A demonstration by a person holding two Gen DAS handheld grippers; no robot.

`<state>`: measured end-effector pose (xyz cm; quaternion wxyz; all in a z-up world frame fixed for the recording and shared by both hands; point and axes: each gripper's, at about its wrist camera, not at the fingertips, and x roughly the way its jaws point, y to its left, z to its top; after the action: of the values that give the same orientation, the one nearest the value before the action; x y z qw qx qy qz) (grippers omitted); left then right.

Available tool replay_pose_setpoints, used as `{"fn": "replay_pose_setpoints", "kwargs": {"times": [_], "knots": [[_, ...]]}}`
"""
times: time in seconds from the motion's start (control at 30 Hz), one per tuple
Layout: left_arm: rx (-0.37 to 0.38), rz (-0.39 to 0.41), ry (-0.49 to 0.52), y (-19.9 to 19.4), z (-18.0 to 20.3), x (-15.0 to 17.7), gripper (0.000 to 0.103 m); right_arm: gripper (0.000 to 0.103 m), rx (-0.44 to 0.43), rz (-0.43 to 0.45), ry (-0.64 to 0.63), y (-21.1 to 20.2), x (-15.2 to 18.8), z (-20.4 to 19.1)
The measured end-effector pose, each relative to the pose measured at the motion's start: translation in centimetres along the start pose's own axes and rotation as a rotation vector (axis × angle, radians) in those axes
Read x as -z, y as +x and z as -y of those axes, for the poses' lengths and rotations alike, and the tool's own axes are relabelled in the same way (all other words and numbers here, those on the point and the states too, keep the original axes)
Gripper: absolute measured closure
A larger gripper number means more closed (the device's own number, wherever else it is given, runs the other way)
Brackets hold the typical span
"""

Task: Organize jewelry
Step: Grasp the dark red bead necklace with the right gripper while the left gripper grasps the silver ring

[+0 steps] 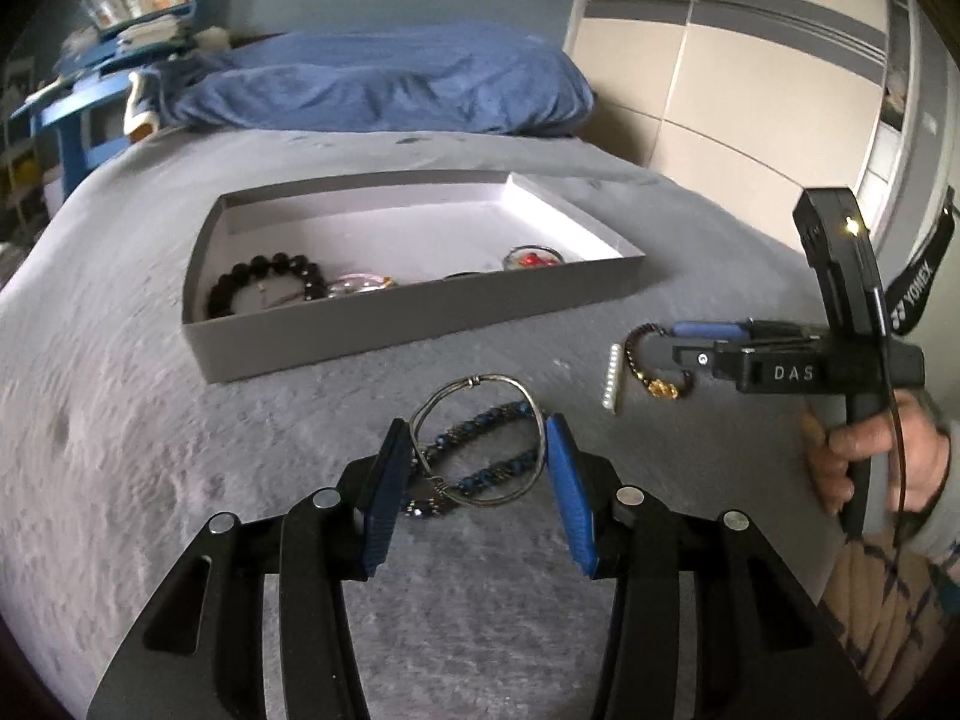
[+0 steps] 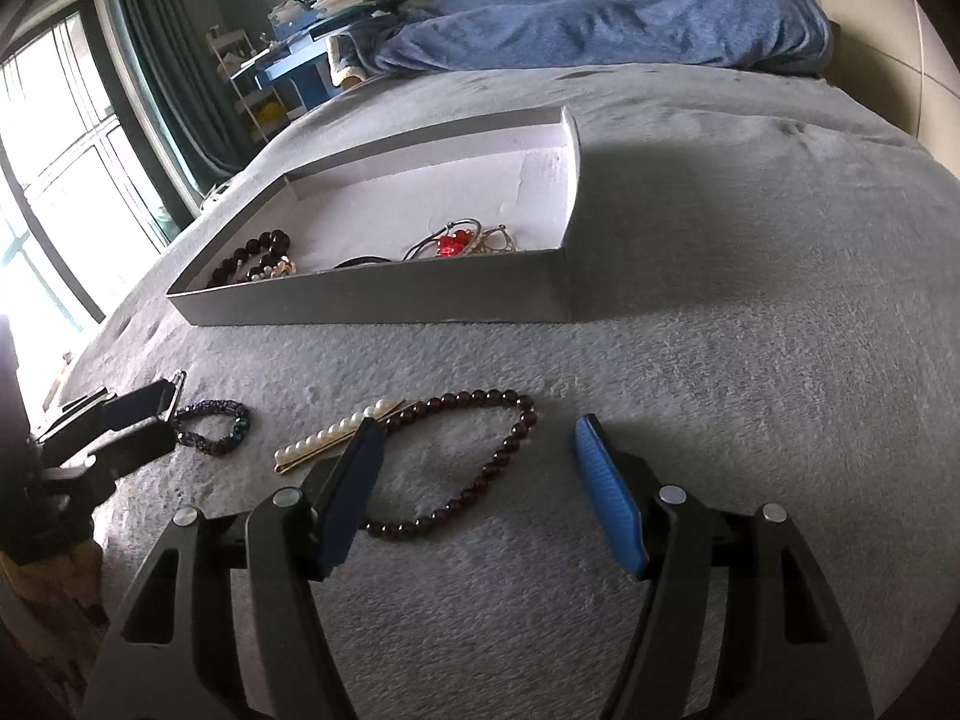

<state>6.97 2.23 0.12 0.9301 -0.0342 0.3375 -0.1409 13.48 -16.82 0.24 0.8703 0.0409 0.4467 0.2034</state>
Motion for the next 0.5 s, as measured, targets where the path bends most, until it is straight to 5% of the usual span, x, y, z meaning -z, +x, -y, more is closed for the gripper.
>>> {"fn": "replay_pose_setpoints", "kwargs": {"times": [0.3,0.5], "knots": [[-0.006,-0.005,-0.004,0.03,-0.03,-0.07,0.056,0.077,0.042,-0.022,-0.030,0.60,0.01,-0.66],[-0.008,-0.011,-0.005,0.16,-0.03,-0.04,0.056,0.086,0.020,-0.018,-0.028,0.39,0.35,-0.71]]}}
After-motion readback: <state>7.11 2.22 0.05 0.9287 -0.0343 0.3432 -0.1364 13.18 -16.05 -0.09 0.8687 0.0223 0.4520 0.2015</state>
